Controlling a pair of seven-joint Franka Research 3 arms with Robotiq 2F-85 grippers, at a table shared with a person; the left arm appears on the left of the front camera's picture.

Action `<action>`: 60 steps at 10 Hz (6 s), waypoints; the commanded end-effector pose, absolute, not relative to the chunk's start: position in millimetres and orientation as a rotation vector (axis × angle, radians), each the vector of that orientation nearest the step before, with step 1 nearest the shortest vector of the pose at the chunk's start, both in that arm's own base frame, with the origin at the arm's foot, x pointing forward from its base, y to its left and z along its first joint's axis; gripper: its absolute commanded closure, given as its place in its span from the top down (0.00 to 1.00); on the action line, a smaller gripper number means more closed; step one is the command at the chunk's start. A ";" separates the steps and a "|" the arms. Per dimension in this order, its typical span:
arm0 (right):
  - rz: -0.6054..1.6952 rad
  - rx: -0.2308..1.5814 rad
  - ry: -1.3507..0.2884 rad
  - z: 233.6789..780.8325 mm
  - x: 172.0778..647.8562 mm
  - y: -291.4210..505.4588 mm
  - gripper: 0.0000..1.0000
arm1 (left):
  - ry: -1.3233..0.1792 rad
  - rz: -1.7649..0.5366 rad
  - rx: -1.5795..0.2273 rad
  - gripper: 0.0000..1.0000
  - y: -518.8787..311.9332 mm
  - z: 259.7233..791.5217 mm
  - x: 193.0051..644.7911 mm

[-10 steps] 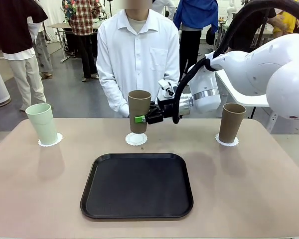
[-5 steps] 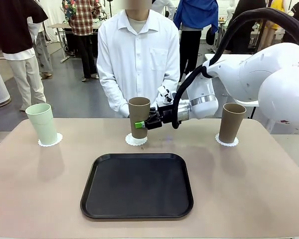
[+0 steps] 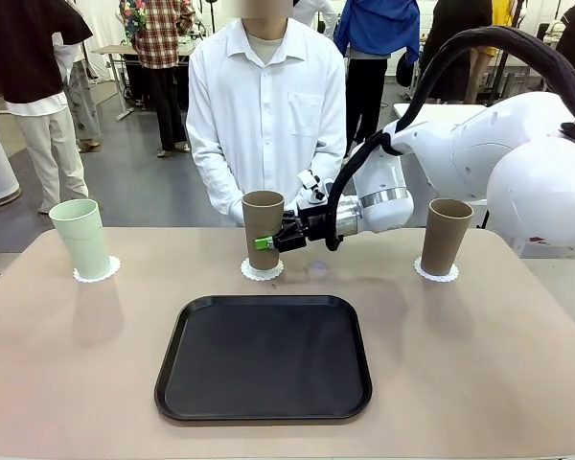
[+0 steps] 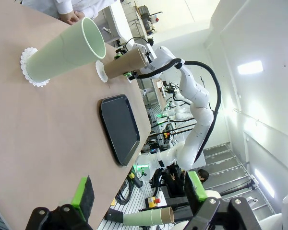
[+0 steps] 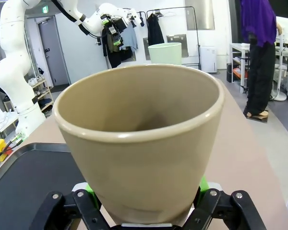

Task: Place coasters on the table and set cups on them.
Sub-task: Take one Reusable plastic cup from the Flat Tray and place it on a coaster set by the human.

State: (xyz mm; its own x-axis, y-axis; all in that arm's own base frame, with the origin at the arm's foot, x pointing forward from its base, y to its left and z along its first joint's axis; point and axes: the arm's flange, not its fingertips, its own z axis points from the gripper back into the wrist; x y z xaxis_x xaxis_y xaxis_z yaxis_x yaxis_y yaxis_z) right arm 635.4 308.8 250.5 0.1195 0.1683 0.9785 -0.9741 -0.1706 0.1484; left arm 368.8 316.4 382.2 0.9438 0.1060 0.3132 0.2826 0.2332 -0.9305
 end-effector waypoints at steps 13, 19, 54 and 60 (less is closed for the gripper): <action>1.301 1.273 -0.803 232.6 645.6 316.6 1.00 | -0.343 -0.120 -1.335 1.00 316.2 385.3 367.2; 1.320 1.263 -0.760 234.3 644.9 312.9 1.00 | -0.343 -0.120 -1.335 1.00 316.2 385.3 367.2; 0.930 -0.001 -0.003 533.0 505.9 319.3 1.00 | -0.343 -0.120 -1.335 1.00 316.2 385.3 367.2; 0.924 -0.015 -0.036 531.4 492.0 310.0 1.00 | -0.343 -0.120 -1.335 1.00 316.2 385.3 367.2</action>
State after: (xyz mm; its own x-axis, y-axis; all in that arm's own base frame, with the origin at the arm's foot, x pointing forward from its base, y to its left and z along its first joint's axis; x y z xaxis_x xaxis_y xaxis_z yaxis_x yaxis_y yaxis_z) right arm 495.8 312.1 533.9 0.6029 0.7977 0.0150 -0.7975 0.6030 -0.0169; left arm 368.9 316.3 382.1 0.9438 0.1056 0.3131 0.2826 0.2329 -0.9305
